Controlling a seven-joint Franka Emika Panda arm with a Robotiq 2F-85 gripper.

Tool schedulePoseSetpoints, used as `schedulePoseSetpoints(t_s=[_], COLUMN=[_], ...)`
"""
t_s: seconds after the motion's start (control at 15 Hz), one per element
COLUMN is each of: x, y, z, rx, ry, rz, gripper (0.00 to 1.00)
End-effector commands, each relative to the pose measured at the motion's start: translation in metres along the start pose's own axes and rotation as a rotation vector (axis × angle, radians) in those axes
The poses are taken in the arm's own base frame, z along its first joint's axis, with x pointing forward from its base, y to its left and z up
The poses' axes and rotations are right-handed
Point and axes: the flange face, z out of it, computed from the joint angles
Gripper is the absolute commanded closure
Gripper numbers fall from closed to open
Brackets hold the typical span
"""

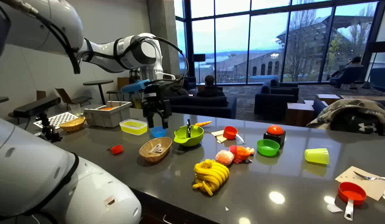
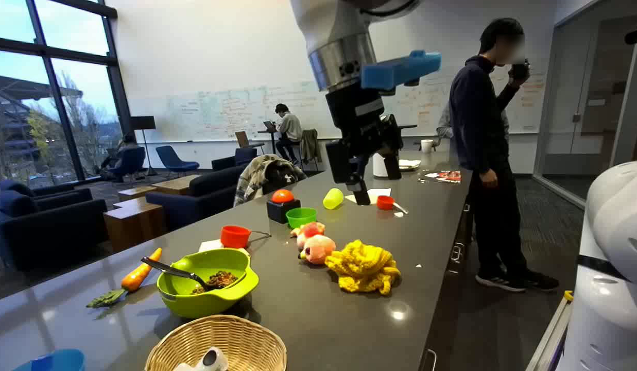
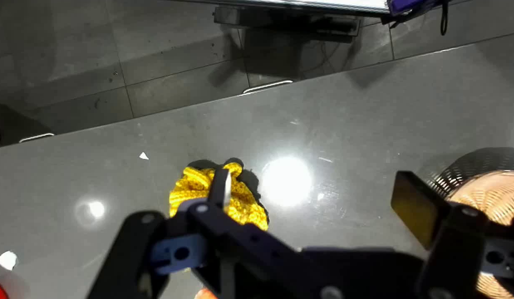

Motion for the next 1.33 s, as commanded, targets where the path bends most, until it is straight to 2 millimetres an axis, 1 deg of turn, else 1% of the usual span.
schedulePoseSetpoints(t_s=[0.0, 0.33, 0.4, 0.53, 0.6, 0.73, 1.07, 1.27], x=[0.0, 0.0, -0.002, 0.006, 0.014, 0.038, 0.112, 0.15], y=[0.0, 0.0, 0.0, -0.008, -0.016, -0.043, -0.13, -0.182], z=[-0.001, -0.001, 0.002, 0.006, 0.005, 0.0, -0.011, -0.015], rx=[0.0, 0.0, 0.018, 0.074, 0.089, 0.135, 0.262, 0.331], ry=[0.0, 0.0, -0.033, -0.04, -0.003, 0.07, 0.23, 0.268], rz=[0.0, 0.0, -0.033, -0.116, -0.167, -0.255, -0.461, -0.566], gripper=[0.0, 0.0, 0.0, 0.0, 0.0, 0.0, 0.0, 0.0])
